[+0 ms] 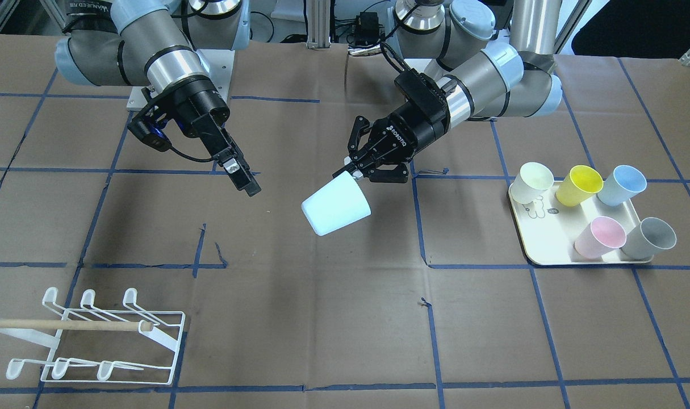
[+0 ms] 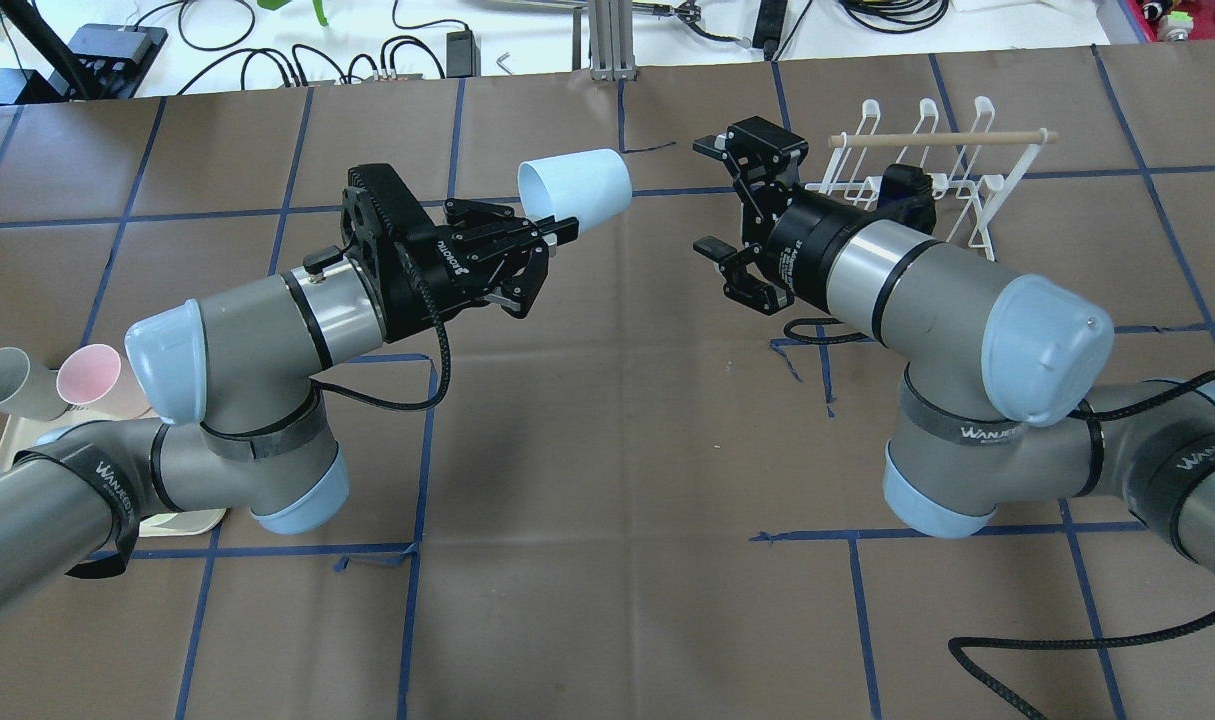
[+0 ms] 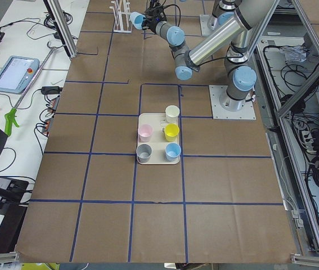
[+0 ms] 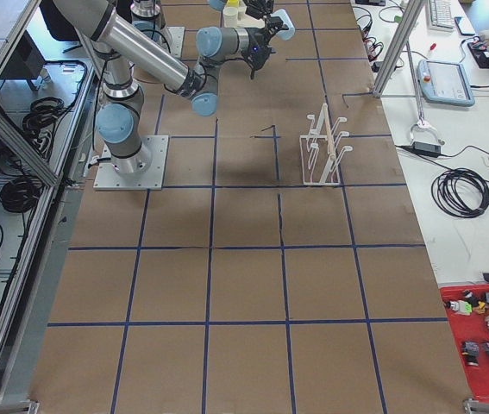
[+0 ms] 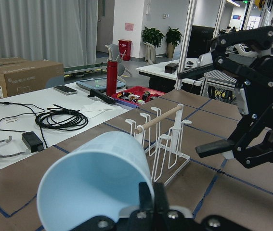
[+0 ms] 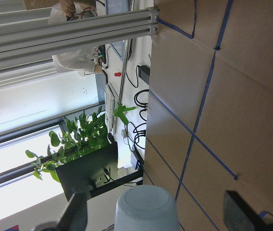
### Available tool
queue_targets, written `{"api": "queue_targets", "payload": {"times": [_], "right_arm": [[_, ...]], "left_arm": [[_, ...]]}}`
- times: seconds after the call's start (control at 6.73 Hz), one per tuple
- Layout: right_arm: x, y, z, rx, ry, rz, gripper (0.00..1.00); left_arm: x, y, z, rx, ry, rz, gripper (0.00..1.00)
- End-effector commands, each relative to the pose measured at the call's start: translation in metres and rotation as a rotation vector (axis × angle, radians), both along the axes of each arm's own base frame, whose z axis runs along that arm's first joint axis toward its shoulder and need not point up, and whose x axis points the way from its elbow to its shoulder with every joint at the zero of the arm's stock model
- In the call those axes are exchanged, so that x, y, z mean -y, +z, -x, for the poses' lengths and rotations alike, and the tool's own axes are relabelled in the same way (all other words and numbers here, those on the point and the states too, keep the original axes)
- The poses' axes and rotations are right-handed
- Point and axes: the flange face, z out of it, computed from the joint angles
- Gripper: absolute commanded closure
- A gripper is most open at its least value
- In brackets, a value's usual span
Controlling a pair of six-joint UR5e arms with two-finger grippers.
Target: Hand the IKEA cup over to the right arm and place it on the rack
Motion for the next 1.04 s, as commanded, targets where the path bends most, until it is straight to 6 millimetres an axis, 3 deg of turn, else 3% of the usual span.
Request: {"api": "queue_targets", "payload": {"times": [0.0, 0.45, 0.89], "right_arm": [[-0.01, -0.006, -0.025, -0.021, 0.021, -0.059, 0.0], [-0.002, 0.008, -0.044, -0.044, 0.027, -0.082, 0.04], [0.027, 0.018, -0.058, -0.061, 0.025, -0.085, 0.0]], "left_arm": [[0.0, -0.001, 0.0, 0.0, -0.001, 0.002, 1.0], [0.0, -0.001, 0.0, 0.0, -0.001, 0.002, 0.99], [0.0, -0.001, 0.0, 0.0, 0.0, 0.003, 0.99]]}}
